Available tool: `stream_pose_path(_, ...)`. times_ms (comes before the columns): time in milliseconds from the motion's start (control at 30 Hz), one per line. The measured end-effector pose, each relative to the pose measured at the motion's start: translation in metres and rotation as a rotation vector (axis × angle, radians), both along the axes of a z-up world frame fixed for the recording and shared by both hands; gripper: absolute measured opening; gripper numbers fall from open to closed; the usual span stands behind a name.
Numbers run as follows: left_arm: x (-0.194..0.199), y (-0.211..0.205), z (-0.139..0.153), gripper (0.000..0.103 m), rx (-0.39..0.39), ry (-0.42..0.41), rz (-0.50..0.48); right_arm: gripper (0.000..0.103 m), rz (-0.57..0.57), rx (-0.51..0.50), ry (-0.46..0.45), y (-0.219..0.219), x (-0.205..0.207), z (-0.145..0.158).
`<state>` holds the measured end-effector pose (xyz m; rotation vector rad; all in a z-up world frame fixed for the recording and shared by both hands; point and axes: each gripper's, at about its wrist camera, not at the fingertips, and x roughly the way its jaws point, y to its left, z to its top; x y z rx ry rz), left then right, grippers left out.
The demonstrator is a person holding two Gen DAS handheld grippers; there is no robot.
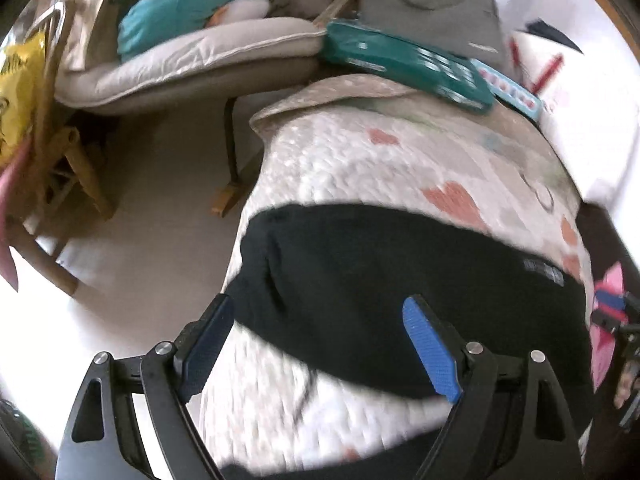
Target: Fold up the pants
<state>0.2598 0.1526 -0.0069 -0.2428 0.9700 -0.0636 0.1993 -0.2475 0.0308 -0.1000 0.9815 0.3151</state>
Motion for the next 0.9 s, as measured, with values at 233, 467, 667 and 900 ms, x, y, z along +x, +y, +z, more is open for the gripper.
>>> stream_pose_path(233,0.068,0.013,-0.035,0.086,-0.029,0.03,-0.017,0.083,0.033,-0.02,0.033,0.004,0.072,-0.03)
stream_pose_path(467,0.107,0.002,-0.068,0.086,0.024,0.081,-0.118,0.083,0.055,0.002,0.093,-0.007,0.119,-0.063)
stream_pose_path(667,0.1,0.001,-0.066,0.054,-0.032,0.05,-0.16,0.085,0.101,-0.018,0.08,-0.002,0.125,-0.07)
stream_pose_path(900,0.083,-0.019,-0.042,0.014,0.051,0.009,-0.211,0.035,0.166,-0.058,0.078,0.012,0.108,-0.068)
